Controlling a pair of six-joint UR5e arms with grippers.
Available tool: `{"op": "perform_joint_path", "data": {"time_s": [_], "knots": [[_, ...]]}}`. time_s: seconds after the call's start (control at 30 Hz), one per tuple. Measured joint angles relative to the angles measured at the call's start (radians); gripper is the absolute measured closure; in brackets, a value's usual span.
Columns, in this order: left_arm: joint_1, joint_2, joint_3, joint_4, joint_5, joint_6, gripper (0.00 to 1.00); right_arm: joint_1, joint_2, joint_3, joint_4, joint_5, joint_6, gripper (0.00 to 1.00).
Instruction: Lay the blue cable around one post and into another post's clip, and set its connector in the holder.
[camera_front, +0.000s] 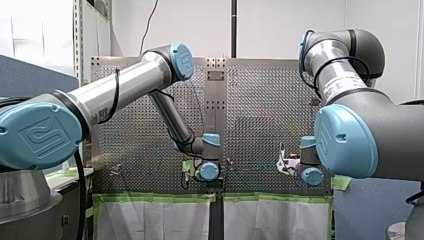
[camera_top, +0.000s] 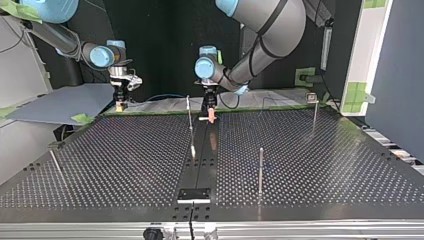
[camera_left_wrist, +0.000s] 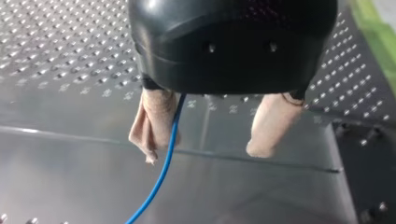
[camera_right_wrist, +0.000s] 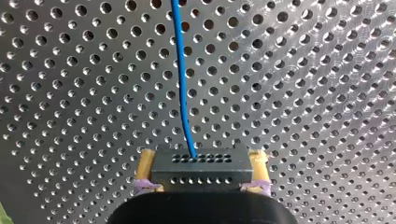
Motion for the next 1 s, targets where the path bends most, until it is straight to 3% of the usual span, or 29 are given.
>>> {"op": "perform_joint_path", "data": {"time_s": [0.4,1.0], "knots": [[-0.022,0.021,-0.028,-0.106,0.101,0.048,0.0,0.002,0.002,0.0,0.016,0.0,0.001,1.0],[-0.026,0.128,-0.109,-0.239,0.154,0.066,0.0,0.003,0.006,0.0,0.027,0.002,0.002,1.0]]}}
